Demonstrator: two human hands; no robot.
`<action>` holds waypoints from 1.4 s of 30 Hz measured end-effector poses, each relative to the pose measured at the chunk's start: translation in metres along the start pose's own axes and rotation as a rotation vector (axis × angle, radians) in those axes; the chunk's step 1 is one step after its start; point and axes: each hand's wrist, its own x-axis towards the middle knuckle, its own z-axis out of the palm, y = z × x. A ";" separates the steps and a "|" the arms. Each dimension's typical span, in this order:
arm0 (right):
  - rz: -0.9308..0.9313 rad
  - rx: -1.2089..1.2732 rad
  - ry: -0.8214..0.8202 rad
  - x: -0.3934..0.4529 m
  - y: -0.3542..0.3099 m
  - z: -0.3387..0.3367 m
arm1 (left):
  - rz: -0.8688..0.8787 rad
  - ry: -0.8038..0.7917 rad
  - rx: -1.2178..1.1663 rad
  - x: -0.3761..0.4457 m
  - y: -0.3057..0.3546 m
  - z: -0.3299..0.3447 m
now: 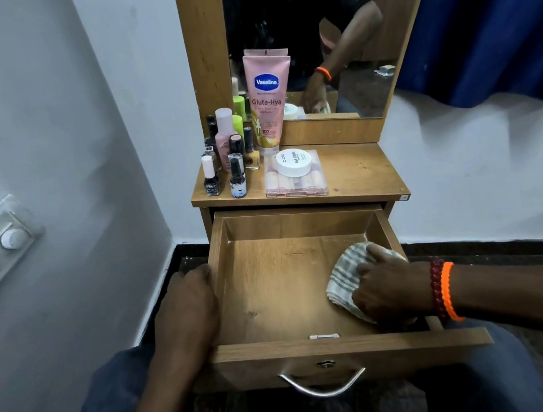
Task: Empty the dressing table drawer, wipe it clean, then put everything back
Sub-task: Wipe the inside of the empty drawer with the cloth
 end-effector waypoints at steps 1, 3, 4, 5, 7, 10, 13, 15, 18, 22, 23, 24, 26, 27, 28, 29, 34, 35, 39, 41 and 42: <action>-0.002 -0.040 0.039 0.000 0.003 -0.002 | 0.003 -0.001 0.007 0.000 -0.001 0.001; 0.033 -0.079 0.095 0.003 0.012 -0.007 | 0.001 -0.007 0.013 0.000 -0.003 0.001; 0.050 -0.084 0.131 0.005 0.017 -0.009 | -0.002 -0.009 0.014 0.001 -0.003 0.001; 0.064 -0.082 0.167 0.008 0.022 -0.008 | -0.001 -0.009 0.015 0.001 -0.003 0.001; 0.086 -0.060 0.216 0.011 0.030 -0.006 | -0.011 -0.011 0.008 0.002 -0.002 0.001; 0.080 0.006 0.213 0.009 0.025 0.000 | -0.021 -0.015 0.002 0.000 0.000 0.000; 0.009 0.128 0.160 0.002 0.004 0.002 | -0.038 -0.017 -0.006 -0.001 0.002 -0.002; 0.007 0.246 0.121 -0.002 -0.006 0.005 | -0.046 -0.028 0.001 -0.001 0.006 -0.004; 0.044 0.533 0.019 -0.009 -0.006 0.000 | -0.069 -0.044 0.010 -0.002 0.010 -0.007; -0.075 1.023 0.056 0.002 -0.019 -0.014 | -0.092 -0.050 0.007 -0.002 0.014 -0.009; -0.123 1.114 0.105 0.009 -0.026 -0.020 | -0.100 -0.054 0.005 -0.003 0.015 -0.010; -0.170 1.142 0.162 0.019 -0.034 -0.028 | -0.101 -0.057 0.004 -0.003 0.016 -0.012; -0.237 1.079 0.287 0.045 -0.049 -0.042 | -0.083 -0.059 -0.004 -0.004 0.017 -0.014; -0.248 1.018 0.339 0.057 -0.056 -0.051 | -0.066 -0.059 -0.013 -0.005 0.017 -0.014; -0.254 0.958 0.391 0.069 -0.061 -0.058 | -0.056 -0.059 -0.026 -0.005 0.017 -0.016; -0.261 0.871 0.460 0.080 -0.065 -0.065 | -0.049 -0.059 -0.032 -0.006 0.018 -0.017; -0.161 0.440 0.725 0.112 -0.048 -0.073 | -0.023 -0.051 -0.039 -0.004 0.015 -0.015; -0.114 0.414 0.732 0.117 -0.040 -0.067 | -0.024 -0.058 -0.027 -0.003 0.015 -0.014; 0.122 0.412 0.689 0.117 -0.031 -0.049 | -0.049 -0.095 0.004 -0.002 0.015 -0.014; 0.177 0.451 0.677 0.113 -0.038 -0.048 | -0.072 -0.111 0.003 -0.002 0.013 -0.014; 0.208 0.502 0.671 0.109 -0.040 -0.049 | -0.071 -0.122 0.016 -0.002 0.013 -0.014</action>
